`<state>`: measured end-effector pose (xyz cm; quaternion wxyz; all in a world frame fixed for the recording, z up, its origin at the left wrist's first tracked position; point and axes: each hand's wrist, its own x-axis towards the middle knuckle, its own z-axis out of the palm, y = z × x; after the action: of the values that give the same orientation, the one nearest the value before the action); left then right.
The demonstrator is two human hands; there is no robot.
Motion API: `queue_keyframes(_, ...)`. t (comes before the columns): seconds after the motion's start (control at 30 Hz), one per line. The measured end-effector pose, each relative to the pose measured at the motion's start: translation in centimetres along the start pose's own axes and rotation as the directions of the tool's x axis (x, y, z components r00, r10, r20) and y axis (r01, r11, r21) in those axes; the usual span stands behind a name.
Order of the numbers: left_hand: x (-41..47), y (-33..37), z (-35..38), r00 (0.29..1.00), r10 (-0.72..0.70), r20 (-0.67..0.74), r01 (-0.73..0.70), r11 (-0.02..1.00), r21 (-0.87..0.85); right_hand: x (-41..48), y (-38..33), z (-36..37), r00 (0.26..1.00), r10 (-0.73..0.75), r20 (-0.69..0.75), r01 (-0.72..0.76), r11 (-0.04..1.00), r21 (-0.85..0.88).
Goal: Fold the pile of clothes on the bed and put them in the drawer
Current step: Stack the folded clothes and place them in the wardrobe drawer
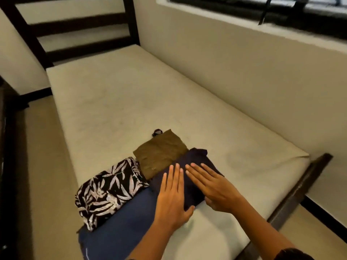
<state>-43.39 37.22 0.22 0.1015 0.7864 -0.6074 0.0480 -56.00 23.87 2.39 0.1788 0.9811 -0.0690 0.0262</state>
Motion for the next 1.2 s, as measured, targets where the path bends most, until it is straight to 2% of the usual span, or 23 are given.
queue_keyframes(0.13,-0.8,0.9,8.1,0.993,0.004,0.119,-0.012,0.998,0.063,-0.8,-1.6,7.9,0.999,-0.017,-0.043,0.019,0.997,0.069)
queue_keyframes(0.2,-1.0,1.0,11.2,0.991,-0.012,0.135,-0.004,0.993,0.119,-1.0,-2.4,11.0,0.998,0.004,-0.066,0.004,0.994,0.111)
queue_keyframes(0.3,-0.4,0.4,12.9,0.995,-0.031,0.092,0.015,0.986,0.164,-0.6,-2.8,13.5,0.987,0.022,-0.162,0.001,0.99,0.142)
queue_keyframes(0.43,0.5,-0.4,13.6,0.998,-0.05,0.041,0.039,0.975,0.219,0.9,-2.8,14.8,0.953,0.014,-0.302,0.016,0.995,0.097)
queue_keyframes(0.53,1.0,-0.3,14.1,0.997,-0.036,0.063,0.021,0.974,0.228,2.0,-3.5,15.9,0.925,0.048,-0.377,-0.023,0.997,0.071)
queue_keyframes(0.67,1.2,-0.2,13.3,0.984,-0.073,0.163,0.033,0.972,0.234,2.5,-4.2,16.1,0.901,0.095,-0.423,-0.075,0.995,0.065)
queue_keyframes(0.83,2.0,-0.5,10.0,0.996,0.018,0.084,-0.043,0.95,0.308,3.3,-2.8,12.6,0.878,0.073,-0.474,-0.063,0.997,0.039)
queue_keyframes(1.0,4.3,0.3,1.6,0.983,0.184,-0.025,-0.169,0.941,0.292,2.7,0.0,4.9,0.869,0.125,-0.479,-0.127,0.991,0.029)
queue_keyframes(1.1,5.9,1.6,-5.0,0.976,0.216,0.011,-0.21,0.935,0.284,1.1,2.8,-1.8,0.893,0.144,-0.427,-0.162,0.987,-0.007)
queue_keyframes(1.2,7.8,3.8,-11.8,0.958,0.287,-0.002,-0.277,0.925,0.261,-0.8,5.6,-9.4,0.918,0.224,-0.328,-0.253,0.966,-0.048)
